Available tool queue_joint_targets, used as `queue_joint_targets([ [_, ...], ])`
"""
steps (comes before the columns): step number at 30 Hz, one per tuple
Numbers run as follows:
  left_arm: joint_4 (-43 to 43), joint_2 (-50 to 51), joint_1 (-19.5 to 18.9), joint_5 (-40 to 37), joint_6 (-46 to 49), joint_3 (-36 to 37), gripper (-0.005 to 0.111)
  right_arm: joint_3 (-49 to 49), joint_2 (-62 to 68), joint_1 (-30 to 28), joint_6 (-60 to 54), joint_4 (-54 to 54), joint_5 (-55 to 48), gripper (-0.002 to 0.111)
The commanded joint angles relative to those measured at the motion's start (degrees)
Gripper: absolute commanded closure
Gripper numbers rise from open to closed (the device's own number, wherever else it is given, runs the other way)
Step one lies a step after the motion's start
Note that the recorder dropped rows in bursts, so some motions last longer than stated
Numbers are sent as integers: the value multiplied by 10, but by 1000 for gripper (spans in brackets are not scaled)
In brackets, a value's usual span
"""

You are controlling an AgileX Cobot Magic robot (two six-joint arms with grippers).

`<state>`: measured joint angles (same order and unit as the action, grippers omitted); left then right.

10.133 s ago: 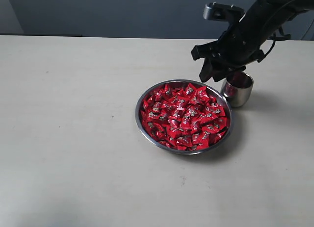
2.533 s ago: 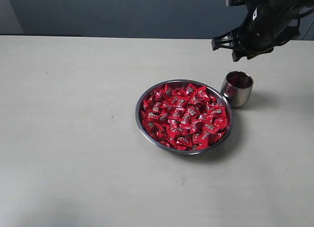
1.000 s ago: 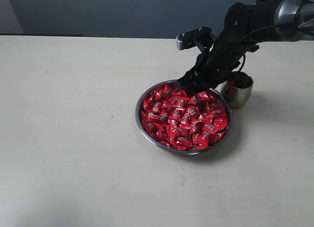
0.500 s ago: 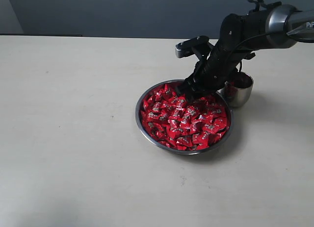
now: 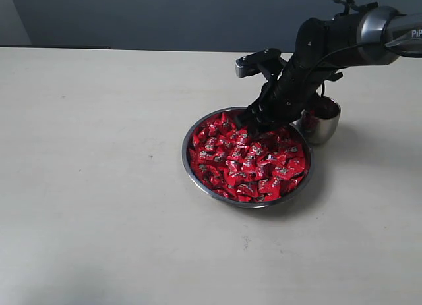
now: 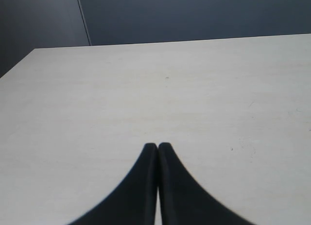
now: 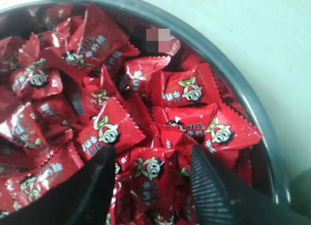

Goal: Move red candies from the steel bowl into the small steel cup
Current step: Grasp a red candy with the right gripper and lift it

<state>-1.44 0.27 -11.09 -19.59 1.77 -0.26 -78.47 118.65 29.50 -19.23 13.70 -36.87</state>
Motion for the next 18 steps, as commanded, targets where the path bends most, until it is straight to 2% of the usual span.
queue_joint_targets([
  [1,-1,-3,4,4,-1,3,106,-1,-1,-2,0,2,-2,61],
  [18,-1,-3,4,4,-1,3,106,0,-1,-1,0,11,-3,61],
])
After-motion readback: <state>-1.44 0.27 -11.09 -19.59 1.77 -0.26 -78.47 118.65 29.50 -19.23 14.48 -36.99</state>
